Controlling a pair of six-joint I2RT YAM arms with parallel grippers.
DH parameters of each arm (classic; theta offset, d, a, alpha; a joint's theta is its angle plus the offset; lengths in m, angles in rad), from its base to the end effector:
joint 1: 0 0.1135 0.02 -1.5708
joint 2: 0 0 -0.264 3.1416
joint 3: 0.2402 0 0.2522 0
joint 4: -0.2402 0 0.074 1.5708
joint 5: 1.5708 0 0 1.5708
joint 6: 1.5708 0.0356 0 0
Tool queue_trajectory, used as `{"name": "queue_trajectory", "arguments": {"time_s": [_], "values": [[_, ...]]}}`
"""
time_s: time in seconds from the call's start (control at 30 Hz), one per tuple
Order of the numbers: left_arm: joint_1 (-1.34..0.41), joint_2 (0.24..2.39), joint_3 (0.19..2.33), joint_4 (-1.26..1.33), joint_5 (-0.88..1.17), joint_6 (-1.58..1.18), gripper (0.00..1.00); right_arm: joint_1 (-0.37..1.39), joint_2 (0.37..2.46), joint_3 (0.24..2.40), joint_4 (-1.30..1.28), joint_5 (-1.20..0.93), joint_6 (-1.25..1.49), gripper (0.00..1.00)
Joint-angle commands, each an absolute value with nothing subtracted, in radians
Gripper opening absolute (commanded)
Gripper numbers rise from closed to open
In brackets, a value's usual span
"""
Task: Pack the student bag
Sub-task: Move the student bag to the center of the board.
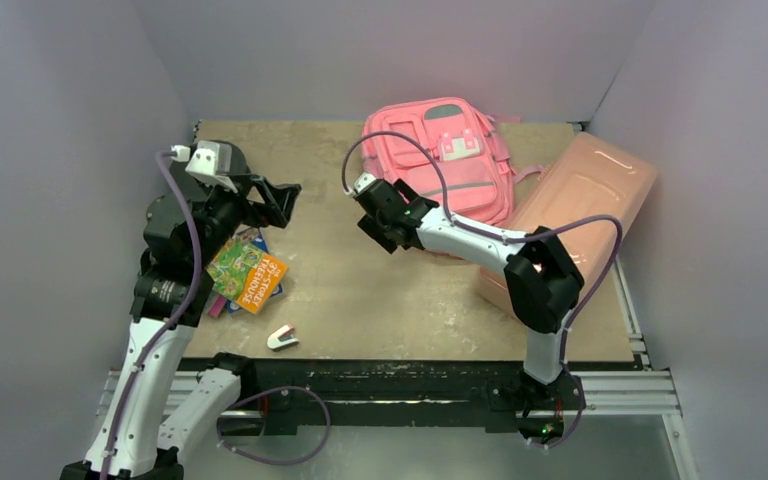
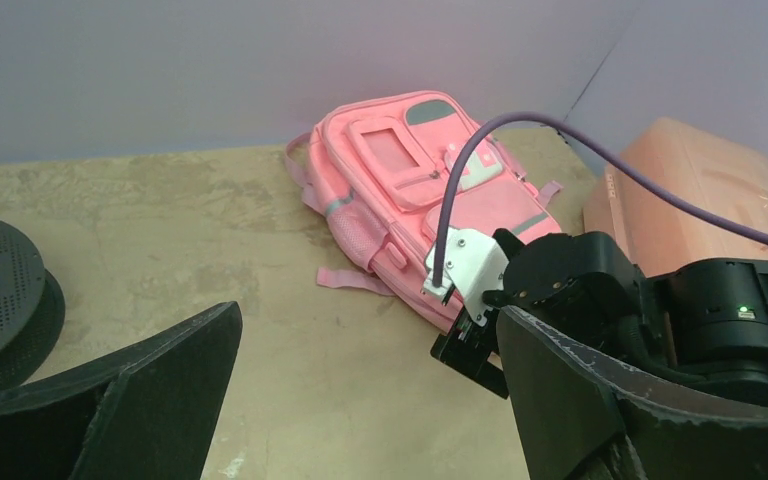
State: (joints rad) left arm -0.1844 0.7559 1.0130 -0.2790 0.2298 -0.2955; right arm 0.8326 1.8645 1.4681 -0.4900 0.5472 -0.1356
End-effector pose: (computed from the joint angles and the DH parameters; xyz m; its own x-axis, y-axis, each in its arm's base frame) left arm 0.1540 -0.0370 0.4125 -0.1378 -0.2627 -0.9550 0.3787 0.8769 -0.2959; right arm 0.2907 0.2920 0.2461 -0.4612 -0.6784 -0.5719 -0.4770 0.7330 -0.4849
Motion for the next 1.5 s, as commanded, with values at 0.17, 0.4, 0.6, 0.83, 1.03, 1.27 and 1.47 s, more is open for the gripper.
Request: {"name": "queue_trajectory", "arguments": {"time_s": [0.17, 0.4, 0.6, 0.83, 1.03, 1.27, 1.47], "values": [[-0.187, 0.782, 1.013, -0.247, 0.271, -0.323, 1.00, 0.824, 1.903, 1.426, -0.511, 0.672, -0.171, 0.92], [-0.221, 0.803, 1.010, -0.247, 0.263, -0.324, 1.00, 0.810, 1.941, 1.369, -0.519, 0.740, -0.078, 0.88], [-0.225, 0.839, 1.017, -0.256, 0.266, -0.335, 1.00, 0.811, 1.922, 1.285, -0.399, 0.767, -0.070, 0.61], [-0.227, 0.830, 1.022, -0.284, 0.200, -0.314, 1.00, 0.869, 1.944, 1.371, -0.336, 0.720, -0.077, 0.05], [-0.227, 0.819, 1.032, -0.321, 0.107, -0.290, 1.00, 0.944, 1.918, 1.525, -0.297, 0.302, 0.135, 0.00], [-0.227, 0.823, 1.031, -0.335, 0.048, -0.273, 1.00, 0.951, 1.954, 1.649, -0.236, -0.042, 0.214, 0.00], [-0.227, 0.877, 1.059, -0.371, 0.071, -0.307, 1.00, 0.926, 1.754, 1.462, -0.251, 0.073, 0.253, 0.59]]}}
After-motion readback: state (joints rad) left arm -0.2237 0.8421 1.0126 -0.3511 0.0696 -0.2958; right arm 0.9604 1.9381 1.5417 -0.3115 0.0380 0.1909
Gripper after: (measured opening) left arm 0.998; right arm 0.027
